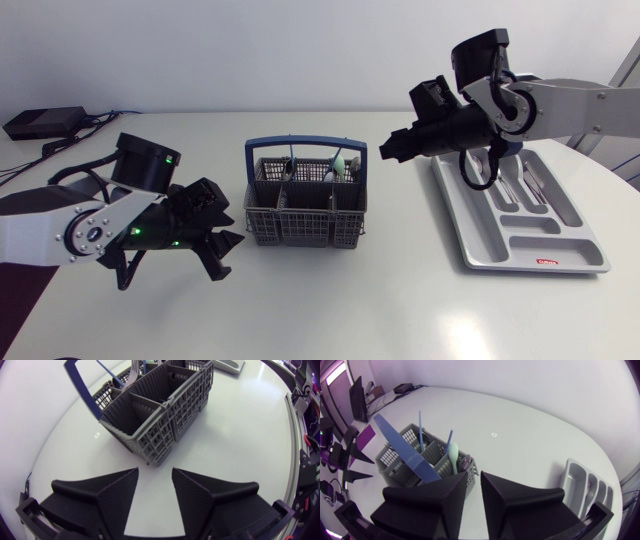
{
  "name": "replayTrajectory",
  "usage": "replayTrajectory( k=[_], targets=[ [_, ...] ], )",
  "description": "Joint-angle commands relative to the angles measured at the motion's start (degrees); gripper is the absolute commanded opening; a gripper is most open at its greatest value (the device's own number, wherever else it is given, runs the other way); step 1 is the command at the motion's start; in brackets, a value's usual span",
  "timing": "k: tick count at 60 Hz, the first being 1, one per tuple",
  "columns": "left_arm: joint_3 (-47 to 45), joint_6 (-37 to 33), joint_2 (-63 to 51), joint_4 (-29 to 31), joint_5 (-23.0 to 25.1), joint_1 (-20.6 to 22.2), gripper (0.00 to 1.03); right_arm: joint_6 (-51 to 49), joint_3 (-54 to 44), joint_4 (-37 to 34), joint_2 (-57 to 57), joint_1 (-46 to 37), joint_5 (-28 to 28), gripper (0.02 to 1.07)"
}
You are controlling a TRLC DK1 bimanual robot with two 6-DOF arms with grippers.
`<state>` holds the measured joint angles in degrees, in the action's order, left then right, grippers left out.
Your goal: Unload the cutlery basket into the drawer organizer.
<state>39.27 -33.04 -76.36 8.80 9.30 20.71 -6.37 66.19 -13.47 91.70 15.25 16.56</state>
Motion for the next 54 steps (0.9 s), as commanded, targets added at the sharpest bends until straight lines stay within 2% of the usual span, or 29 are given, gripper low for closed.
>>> replayTrajectory(
  k=[1, 6, 17, 26, 39, 47, 54],
  targets=[
    [1.0, -0.9, -3.5, -1.5, 1.1, 0.4, 0.14, 2.0, 2.4, -1.0, 3.4, 0.2, 2.8, 0.13],
    [1.5, -0.7, -6.1, -3.2, 2.1, 0.0, 0.04, 2.2, 4.1, -1.6, 5.4, 0.4, 4.8, 0.12],
    [2.0, -0.4, -9.3, -6.5, 3.5, -0.1, 0.04, 3.1, 7.0, -2.5, 8.8, 0.1, 10.5, 0.12],
    [2.9, 0.0, -11.8, -8.9, 3.7, -0.4, 0.04, 3.0, 5.6, -3.9, 7.3, 1.5, 15.3, 0.12],
    [3.1, -0.4, -14.1, -11.9, 3.7, -1.9, 0.04, 2.2, 0.5, -5.7, 1.3, 5.1, 17.2, 0.11],
    [3.4, -1.1, -14.6, -12.3, 4.1, -4.4, 0.04, -0.7, -2.6, -9.5, -3.1, 8.9, 16.6, 0.11],
    [2.7, -1.6, -13.1, -12.0, 5.4, -6.5, 0.04, -1.0, -3.9, -10.4, -6.8, 8.1, 16.2, 0.12]
  ],
)
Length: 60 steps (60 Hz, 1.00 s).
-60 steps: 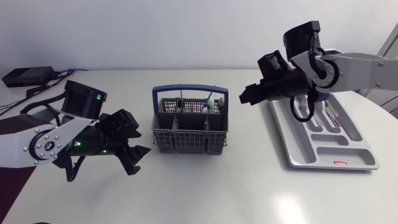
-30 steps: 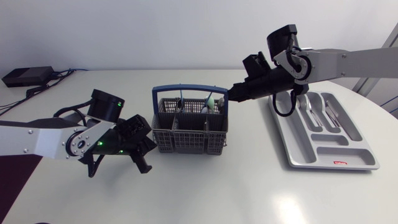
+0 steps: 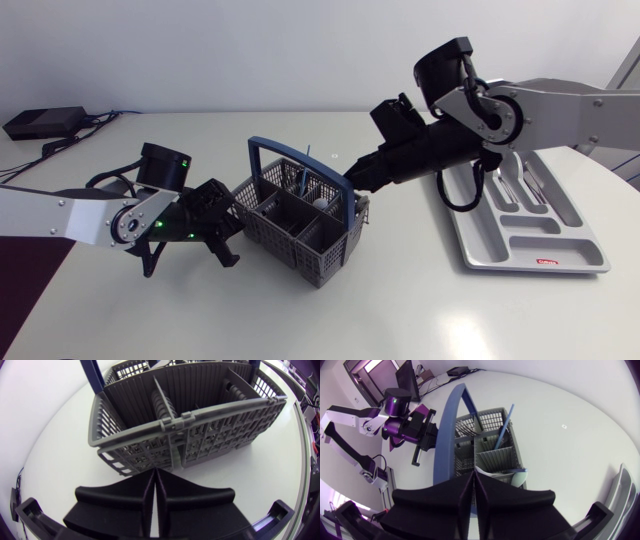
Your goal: Unload the cutlery basket into the drawer organizer.
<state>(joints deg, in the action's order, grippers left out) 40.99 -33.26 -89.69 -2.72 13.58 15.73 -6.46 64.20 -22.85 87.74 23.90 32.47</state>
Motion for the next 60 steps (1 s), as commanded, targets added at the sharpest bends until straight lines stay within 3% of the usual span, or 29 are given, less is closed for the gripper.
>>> replayTrajectory(
  k=[1, 10, 23, 44, 60],
  targets=[
    [0.9, -1.4, 0.3, -0.5, 1.2, -1.5, 0.04, -0.9, -2.2, -1.2, -3.3, -1.1, 0.3, 0.11],
    [0.2, -1.9, 3.3, -0.2, 2.5, -4.1, 0.04, -2.4, -4.8, -1.0, -6.6, -6.0, -1.5, 0.12],
    [2.1, -1.5, 0.6, -0.2, 2.5, -3.7, 0.04, -5.0, -7.5, 5.2, -1.0, -10.5, -6.1, 0.12],
    [5.5, -1.0, -2.9, 0.3, 2.2, -1.8, 0.04, -5.3, -4.5, 7.6, 9.6, -10.6, -5.0, 0.12],
    [9.4, -0.9, -6.8, 0.2, 2.2, -0.4, 0.04, -5.9, -8.0, 5.4, 6.3, -7.8, -1.5, 0.12]
  ],
)
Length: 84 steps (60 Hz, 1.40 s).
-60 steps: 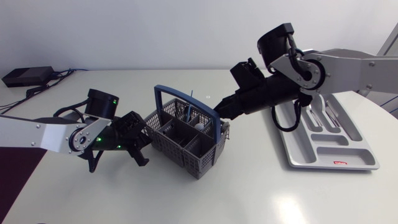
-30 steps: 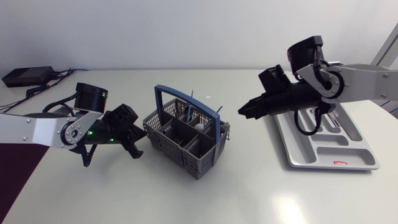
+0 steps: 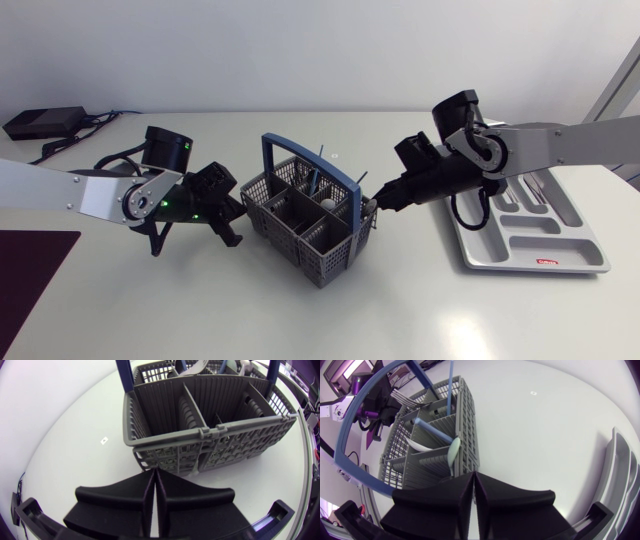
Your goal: Unload the cutlery basket into the drawer organizer.
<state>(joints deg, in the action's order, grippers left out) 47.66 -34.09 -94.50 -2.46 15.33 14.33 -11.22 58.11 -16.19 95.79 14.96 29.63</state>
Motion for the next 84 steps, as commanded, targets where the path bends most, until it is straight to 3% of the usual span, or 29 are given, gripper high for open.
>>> replayTrajectory(
  k=[1, 23, 49, 59, 69, 84],
  targets=[
    [3.1, -0.1, -2.4, -0.1, 0.5, 1.0, 0.04, -1.2, -2.3, -1.5, -2.0, 1.4, 1.4, 0.12],
    [10.4, 0.9, -8.1, 0.4, 0.2, 3.3, 0.04, -1.6, -6.8, -4.1, -5.9, 4.8, 2.5, 0.12],
    [16.9, 0.8, -12.5, 3.3, 0.1, 2.3, 0.05, -2.7, -11.3, -6.3, -10.9, 10.9, 2.6, 0.12],
    [12.5, -1.8, -2.8, 7.6, 0.1, -0.4, 0.21, -4.2, -13.3, -6.6, -15.5, 8.4, 1.3, 0.14],
    [3.7, -4.1, 11.9, 11.2, 0.1, -0.5, 0.25, -4.8, -13.7, -5.5, -17.7, 5.7, -1.0, 0.15],
    [-5.4, -4.9, 31.0, 19.2, -1.9, 5.8, 0.24, -4.8, -7.7, -4.4, -14.1, 1.5, -0.4, 0.18]
  ],
)
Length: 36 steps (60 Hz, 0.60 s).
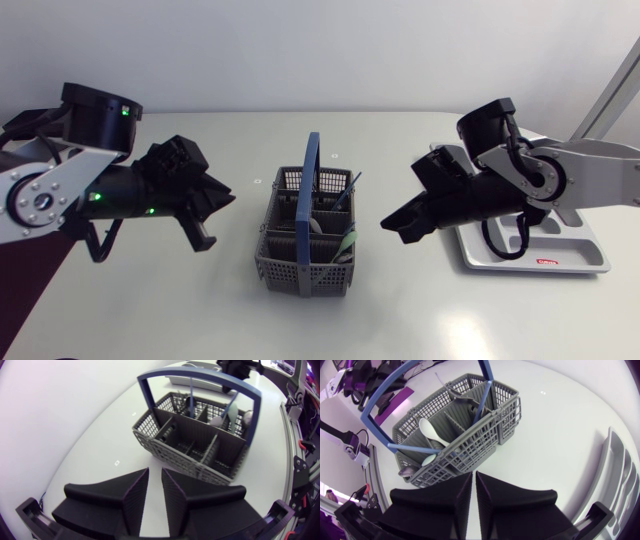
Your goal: Unload the cutlery basket into the drawer organizer.
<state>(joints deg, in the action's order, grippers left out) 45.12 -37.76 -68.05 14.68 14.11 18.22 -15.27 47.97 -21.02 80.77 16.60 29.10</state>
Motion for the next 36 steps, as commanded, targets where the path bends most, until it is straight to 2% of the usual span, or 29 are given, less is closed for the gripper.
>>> replayTrajectory(
  k=[1, 3, 5, 16, 24, 36],
  targets=[
    [-3.2, -1.3, 5.5, 2.6, -1.0, 2.5, 0.24, -0.7, 2.6, 0.4, 0.8, -0.1, 0.2, 0.21],
    [-4.1, -1.2, 8.2, 4.2, -2.1, 4.5, 0.25, -0.9, 2.9, 0.4, 0.1, 0.8, 0.1, 0.31],
    [-4.3, -1.0, 9.4, 4.9, -2.5, 5.3, 0.25, -1.0, 2.9, 0.5, -0.7, 1.7, -0.1, 0.35],
    [-6.3, 0.9, 13.4, 7.0, -4.9, 10.3, 0.25, -3.0, -0.2, 3.5, -6.1, 7.1, -4.2, 0.4],
    [-7.2, 2.3, 14.4, 7.1, -5.5, 12.3, 0.28, -4.6, -4.9, 6.9, -11.6, 10.6, -7.0, 0.5],
    [-7.8, 3.5, 14.5, 7.0, -6.2, 15.3, 0.28, -6.7, -8.8, 9.0, -14.3, 15.7, -13.1, 0.51]
  ],
)
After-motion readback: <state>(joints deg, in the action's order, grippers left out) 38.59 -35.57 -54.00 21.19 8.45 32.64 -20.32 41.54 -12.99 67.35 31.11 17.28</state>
